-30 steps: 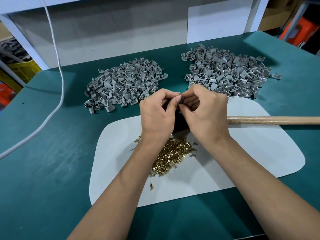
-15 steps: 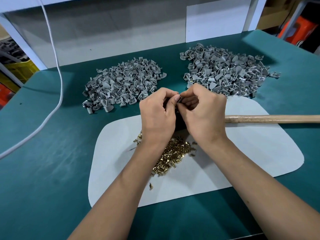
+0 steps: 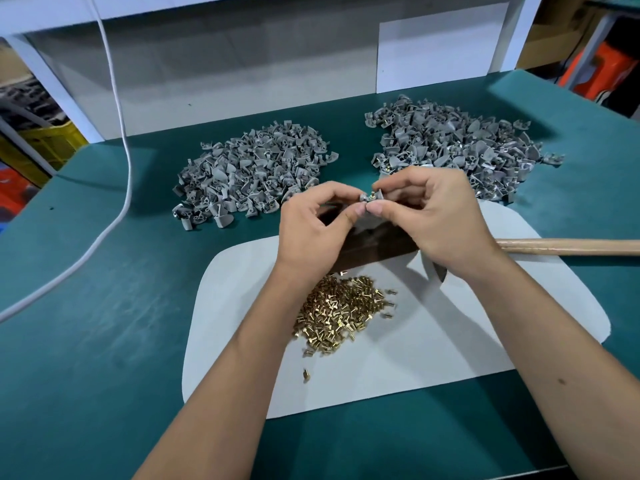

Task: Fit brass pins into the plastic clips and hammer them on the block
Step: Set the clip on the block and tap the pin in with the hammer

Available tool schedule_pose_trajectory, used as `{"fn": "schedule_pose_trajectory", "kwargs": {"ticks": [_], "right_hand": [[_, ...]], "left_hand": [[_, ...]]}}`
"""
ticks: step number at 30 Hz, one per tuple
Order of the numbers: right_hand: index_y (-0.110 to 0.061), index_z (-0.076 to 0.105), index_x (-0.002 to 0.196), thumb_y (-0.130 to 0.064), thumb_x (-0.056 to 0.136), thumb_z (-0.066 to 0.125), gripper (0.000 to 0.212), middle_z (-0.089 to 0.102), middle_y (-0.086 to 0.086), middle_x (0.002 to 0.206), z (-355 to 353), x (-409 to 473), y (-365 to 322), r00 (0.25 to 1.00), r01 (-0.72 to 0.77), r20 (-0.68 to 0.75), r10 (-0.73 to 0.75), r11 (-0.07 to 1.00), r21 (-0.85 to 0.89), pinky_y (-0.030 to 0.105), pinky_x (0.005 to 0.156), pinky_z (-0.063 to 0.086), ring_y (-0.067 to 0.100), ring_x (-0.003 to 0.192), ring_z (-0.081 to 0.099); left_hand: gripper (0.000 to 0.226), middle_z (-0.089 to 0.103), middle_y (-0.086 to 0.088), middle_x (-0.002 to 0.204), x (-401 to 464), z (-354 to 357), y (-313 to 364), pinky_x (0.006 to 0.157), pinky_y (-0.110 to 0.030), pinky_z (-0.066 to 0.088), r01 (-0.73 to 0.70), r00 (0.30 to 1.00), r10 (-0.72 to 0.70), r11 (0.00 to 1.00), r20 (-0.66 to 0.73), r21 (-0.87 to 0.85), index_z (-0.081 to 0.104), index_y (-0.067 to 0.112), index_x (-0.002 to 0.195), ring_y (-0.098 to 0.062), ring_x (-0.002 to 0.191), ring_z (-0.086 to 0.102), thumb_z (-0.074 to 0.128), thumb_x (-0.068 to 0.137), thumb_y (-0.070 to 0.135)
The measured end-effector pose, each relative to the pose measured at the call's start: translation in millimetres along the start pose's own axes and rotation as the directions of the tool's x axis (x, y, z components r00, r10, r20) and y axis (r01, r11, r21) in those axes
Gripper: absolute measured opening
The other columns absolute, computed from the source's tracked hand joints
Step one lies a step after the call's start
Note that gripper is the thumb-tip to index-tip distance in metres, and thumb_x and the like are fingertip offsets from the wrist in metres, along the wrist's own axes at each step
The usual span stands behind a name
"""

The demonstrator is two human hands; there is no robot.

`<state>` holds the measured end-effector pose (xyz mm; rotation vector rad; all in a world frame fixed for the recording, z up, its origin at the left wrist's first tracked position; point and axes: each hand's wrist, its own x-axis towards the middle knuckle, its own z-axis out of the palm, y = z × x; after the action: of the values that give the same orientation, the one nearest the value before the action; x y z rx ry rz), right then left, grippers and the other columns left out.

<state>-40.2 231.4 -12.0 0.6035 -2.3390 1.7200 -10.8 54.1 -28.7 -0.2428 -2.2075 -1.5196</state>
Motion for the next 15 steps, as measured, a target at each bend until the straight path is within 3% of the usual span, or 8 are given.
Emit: {"fn": "schedule_pose_trajectory", "kwargs": {"ticks": [3, 5, 8, 10, 12, 15], "right_hand": [[-0.020, 0.077, 0.096, -0.025, 0.084, 0.084, 0.015, 0.077, -0.005, 0.082, -20, 4, -5, 0.999, -0.008, 0.033, 0.011, 0.996, -0.087, 0.026, 0.075, 0.059, 0.010, 0.078, 0.074], [-0.025, 0.075, 0.087, -0.029, 0.087, 0.080, 0.007, 0.076, -0.007, 0.075, -40, 7, -7, 0.998, -0.024, 0.042, 0.035, 0.971, -0.236, 0.026, 0.072, 0.059, 0.007, 0.074, 0.072], [-0.025, 0.076, 0.083, -0.033, 0.084, 0.081, 0.010, 0.075, -0.009, 0.073, -75, 11, -6, 0.956, -0.029, 0.215, 0.197, 0.798, -0.601, 0.034, 0.076, 0.059, 0.008, 0.073, 0.070], [-0.023, 0.076, 0.090, -0.029, 0.080, 0.084, 0.014, 0.073, -0.010, 0.077, -89, 11, -5, 0.857, -0.015, 0.337, 0.390, 0.672, -0.740, 0.035, 0.076, 0.058, 0.010, 0.074, 0.069], [-0.025, 0.073, 0.090, -0.026, 0.077, 0.087, 0.018, 0.070, -0.010, 0.079, -90, 9, -3, 0.790, 0.027, 0.391, 0.472, 0.610, -0.792, 0.033, 0.071, 0.054, 0.011, 0.074, 0.066], [-0.027, 0.066, 0.081, -0.022, 0.080, 0.085, 0.019, 0.067, -0.007, 0.079, -81, 7, 0, 0.814, 0.056, 0.382, 0.437, 0.597, -0.801, 0.031, 0.068, 0.048, 0.012, 0.074, 0.061]], "left_hand": [[0.010, 0.076, 0.007, 0.098, 1, -5, -4, 0.101, -0.045, 0.049, 0.017, 1.000, -0.019, 0.991, 0.010, 0.136, 0.077, 0.020, 0.084, -0.016, 0.107, 0.065, 0.083, 0.081, 0.013], [0.014, 0.075, 0.009, 0.102, 2, -7, -5, 0.106, -0.042, 0.044, 0.053, 0.998, -0.058, 0.979, 0.019, 0.198, 0.075, 0.025, 0.077, -0.016, 0.113, 0.061, 0.084, 0.079, 0.014], [0.020, 0.075, 0.010, 0.105, 1, -7, -4, 0.107, -0.043, 0.044, 0.126, 0.991, -0.133, 0.971, 0.022, 0.201, 0.072, 0.030, 0.073, -0.016, 0.116, 0.061, 0.084, 0.080, 0.016], [0.018, 0.075, 0.009, 0.105, 2, -8, -5, 0.107, -0.043, 0.045, 0.145, 0.988, -0.152, 0.971, 0.026, 0.188, 0.072, 0.029, 0.073, -0.015, 0.114, 0.063, 0.084, 0.080, 0.016], [0.015, 0.074, 0.010, 0.106, 2, -8, -6, 0.106, -0.044, 0.047, 0.152, 0.987, -0.159, 0.973, 0.026, 0.176, 0.073, 0.028, 0.077, -0.014, 0.113, 0.064, 0.084, 0.080, 0.018], [0.012, 0.074, 0.009, 0.107, 2, -7, -7, 0.106, -0.045, 0.048, 0.135, 0.990, -0.141, 0.977, 0.026, 0.163, 0.075, 0.024, 0.082, -0.014, 0.113, 0.065, 0.084, 0.079, 0.017]]}}
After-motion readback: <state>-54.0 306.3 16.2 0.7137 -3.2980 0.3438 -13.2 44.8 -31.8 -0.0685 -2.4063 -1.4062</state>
